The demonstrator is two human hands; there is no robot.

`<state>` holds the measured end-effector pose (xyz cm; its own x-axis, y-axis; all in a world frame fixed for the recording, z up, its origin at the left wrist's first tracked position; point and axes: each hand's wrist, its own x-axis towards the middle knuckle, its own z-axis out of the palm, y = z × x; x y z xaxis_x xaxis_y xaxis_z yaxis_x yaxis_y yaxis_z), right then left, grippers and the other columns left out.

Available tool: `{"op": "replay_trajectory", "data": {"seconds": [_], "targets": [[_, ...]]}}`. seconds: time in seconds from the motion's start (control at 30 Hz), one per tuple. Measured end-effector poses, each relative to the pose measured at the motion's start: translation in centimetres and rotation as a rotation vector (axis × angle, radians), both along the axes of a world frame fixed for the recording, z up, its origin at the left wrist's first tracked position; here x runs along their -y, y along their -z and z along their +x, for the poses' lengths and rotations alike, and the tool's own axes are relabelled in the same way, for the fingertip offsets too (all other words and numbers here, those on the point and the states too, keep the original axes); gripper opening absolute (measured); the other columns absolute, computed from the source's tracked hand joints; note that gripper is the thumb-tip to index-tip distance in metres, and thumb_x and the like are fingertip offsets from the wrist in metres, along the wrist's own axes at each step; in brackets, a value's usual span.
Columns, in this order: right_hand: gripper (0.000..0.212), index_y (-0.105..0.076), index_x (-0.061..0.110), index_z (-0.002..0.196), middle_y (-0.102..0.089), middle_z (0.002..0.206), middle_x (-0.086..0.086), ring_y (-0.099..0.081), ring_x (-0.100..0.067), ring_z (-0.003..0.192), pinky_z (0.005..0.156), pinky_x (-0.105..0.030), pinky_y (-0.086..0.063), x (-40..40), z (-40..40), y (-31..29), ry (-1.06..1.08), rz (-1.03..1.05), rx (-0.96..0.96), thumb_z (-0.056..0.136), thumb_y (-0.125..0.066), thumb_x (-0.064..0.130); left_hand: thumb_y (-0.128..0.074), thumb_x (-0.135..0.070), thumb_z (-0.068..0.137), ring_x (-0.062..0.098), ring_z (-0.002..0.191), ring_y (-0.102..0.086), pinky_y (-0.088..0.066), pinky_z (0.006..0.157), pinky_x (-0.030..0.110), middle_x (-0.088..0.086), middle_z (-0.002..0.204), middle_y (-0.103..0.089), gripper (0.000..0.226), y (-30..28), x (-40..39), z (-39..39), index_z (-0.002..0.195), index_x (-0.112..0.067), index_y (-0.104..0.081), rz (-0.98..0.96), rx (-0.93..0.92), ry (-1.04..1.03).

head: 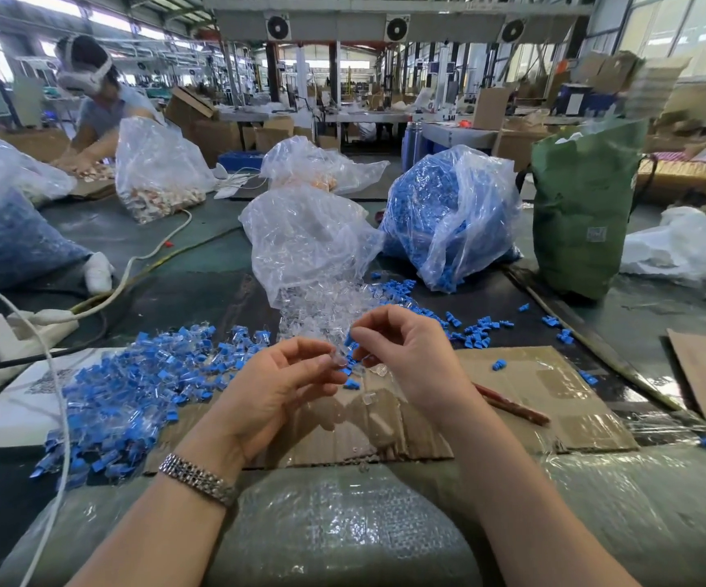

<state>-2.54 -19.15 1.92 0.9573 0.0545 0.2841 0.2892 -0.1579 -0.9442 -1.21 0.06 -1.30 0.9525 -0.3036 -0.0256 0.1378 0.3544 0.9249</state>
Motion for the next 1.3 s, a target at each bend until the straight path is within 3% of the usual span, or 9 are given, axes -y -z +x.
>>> {"op": "replay_trajectory", "data": {"seconds": [0.17,0.33,0.43,0.57,0.67,0.87,1.1,1.23,1.3], "targets": [[0.005,-0.071,0.016,0.092,-0.071,0.08,-0.002,-0.064,-0.005,0.072,0.076,-0.024,-0.055,-0.8,0.0,1.1,-0.029,-0.071,0.023,0.094,-0.069,0.011,-0.065,-0.009,0.088,0.024,0.078,-0.074,-0.06,0.065,0.026,0.025,0.1,-0.073,0.025,0.0,0.0,0.1,0.11,0.001,-0.067,-0.056,-0.03,0.024],[0.006,-0.07,0.019,0.091,-0.067,0.075,0.013,-0.058,0.002,0.069,0.071,-0.018,-0.049,-0.7,-0.3,1.4,0.001,-0.122,0.07,0.093,-0.07,0.013,-0.063,-0.012,0.092,0.024,0.079,-0.074,-0.06,0.065,0.027,0.024,0.099,-0.073,0.027,-0.1,0.3,0.0,0.114,0.003,-0.066,-0.055,-0.026,0.086],[0.009,-0.07,0.021,0.09,-0.068,0.076,0.013,-0.059,0.001,0.069,0.069,-0.016,-0.047,-0.7,-0.5,1.7,-0.004,-0.146,0.094,0.093,-0.07,0.012,-0.063,-0.012,0.094,0.025,0.081,-0.075,-0.061,0.067,0.027,0.025,0.102,-0.073,0.022,0.0,0.2,0.0,0.111,0.001,-0.067,-0.058,-0.004,0.11],[0.012,-0.069,0.025,0.091,-0.071,0.084,0.007,-0.066,-0.011,0.079,0.077,-0.033,-0.054,-0.7,-0.5,2.0,0.008,-0.196,0.115,0.094,-0.069,0.013,-0.076,-0.016,0.086,0.029,0.088,-0.075,-0.061,0.072,0.029,0.025,0.104,-0.073,0.022,-0.1,0.0,-0.1,0.105,-0.005,-0.074,-0.058,0.006,0.135],[0.011,-0.069,0.025,0.091,-0.071,0.085,0.005,-0.067,-0.015,0.08,0.078,-0.037,-0.055,-0.5,-0.5,2.3,0.019,-0.206,0.112,0.094,-0.069,0.015,-0.092,-0.022,0.073,0.031,0.093,-0.075,-0.061,0.076,0.029,0.024,0.106,-0.074,0.034,-0.2,-0.2,-0.2,0.102,-0.008,-0.078,0.003,0.03,0.13],[0.013,-0.068,0.026,0.088,-0.066,0.083,0.011,-0.057,-0.005,0.07,0.068,-0.024,-0.049,-0.5,-0.6,2.4,0.004,-0.253,0.145,0.092,-0.072,0.014,-0.086,-0.022,0.067,0.025,0.088,-0.075,-0.06,0.077,0.026,0.022,0.099,-0.076,0.036,-0.3,0.0,-0.5,0.1,-0.008,-0.08,0.125,0.078,0.04],[0.01,-0.069,0.021,0.09,-0.065,0.083,0.012,-0.055,-0.004,0.069,0.067,-0.017,-0.044,-0.5,-0.8,2.2,0.007,-0.284,0.164,0.092,-0.072,0.012,-0.079,-0.012,0.074,0.027,0.087,-0.075,-0.061,0.077,0.026,0.025,0.099,-0.075,0.026,-0.1,0.2,-0.5,0.1,-0.007,-0.08,0.154,0.091,0.008],[0.018,-0.063,0.028,0.105,-0.064,0.092,0.011,-0.058,0.002,0.075,0.067,-0.016,-0.049,-0.2,-1.3,1.2,0.072,-0.254,0.013,0.09,-0.073,0.031,-0.079,-0.014,0.075,0.028,0.09,-0.074,-0.062,0.078,0.028,0.025,0.101,-0.075,0.025,-0.1,0.2,-0.5,0.1,-0.009,-0.08,0.153,0.085,-0.004],[0.037,-0.057,0.028,0.116,-0.058,0.109,0.011,-0.056,-0.003,0.099,0.086,-0.024,-0.051,1.1,-1.4,0.5,0.26,-0.568,-0.067,0.089,-0.069,0.049,-0.079,-0.012,0.075,0.03,0.092,-0.074,-0.062,0.081,0.032,0.025,0.101,-0.075,0.024,0.0,0.1,-0.4,0.099,-0.01,-0.08,0.137,0.08,-0.02]]}}
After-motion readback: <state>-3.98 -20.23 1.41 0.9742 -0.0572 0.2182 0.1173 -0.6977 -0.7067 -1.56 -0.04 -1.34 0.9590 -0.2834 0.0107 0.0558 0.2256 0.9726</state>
